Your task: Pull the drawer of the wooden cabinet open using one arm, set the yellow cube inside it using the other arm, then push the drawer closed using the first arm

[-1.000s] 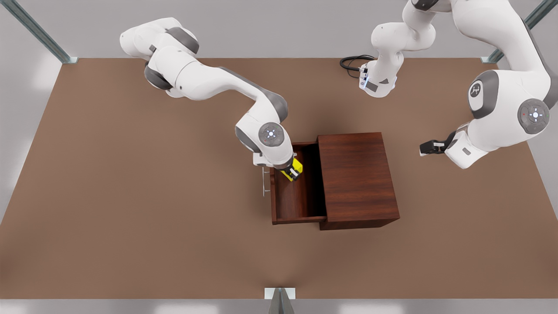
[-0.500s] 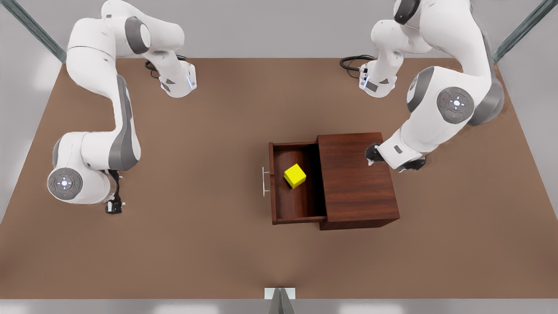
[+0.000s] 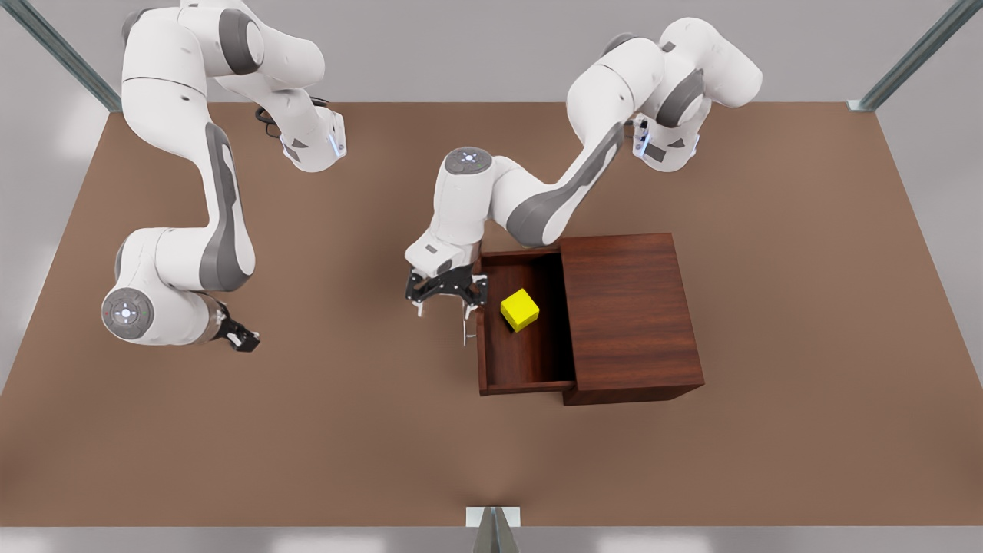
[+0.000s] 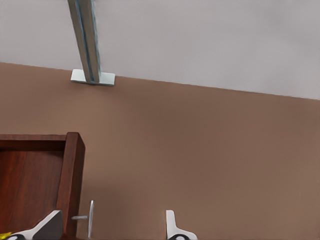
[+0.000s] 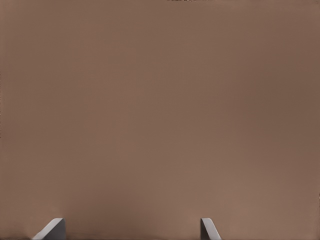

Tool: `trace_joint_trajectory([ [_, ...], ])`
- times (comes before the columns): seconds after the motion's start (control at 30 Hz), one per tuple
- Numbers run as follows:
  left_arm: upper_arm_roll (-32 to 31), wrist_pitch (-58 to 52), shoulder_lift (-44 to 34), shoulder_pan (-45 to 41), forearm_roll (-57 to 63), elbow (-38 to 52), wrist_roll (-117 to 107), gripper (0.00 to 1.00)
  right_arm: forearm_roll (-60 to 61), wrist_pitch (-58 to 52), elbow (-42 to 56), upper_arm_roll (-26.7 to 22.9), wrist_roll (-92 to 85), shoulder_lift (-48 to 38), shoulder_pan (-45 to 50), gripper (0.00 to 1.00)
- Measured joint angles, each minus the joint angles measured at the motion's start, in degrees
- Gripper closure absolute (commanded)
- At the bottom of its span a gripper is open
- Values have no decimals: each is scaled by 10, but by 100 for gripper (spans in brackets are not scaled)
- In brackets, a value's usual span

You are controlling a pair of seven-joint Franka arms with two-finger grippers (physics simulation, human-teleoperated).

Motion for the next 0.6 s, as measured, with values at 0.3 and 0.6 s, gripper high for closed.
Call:
trace_joint_trajectory([
  [0.3, 1, 73, 64, -23, 46, -14, -181, 0, 10, -14, 13, -8, -119, -1, -7, 0],
  [0.6, 2, 92, 83, -29, 56, -26, -256, 0, 14, -21, 17, -9, -192, -1, -8, 0],
])
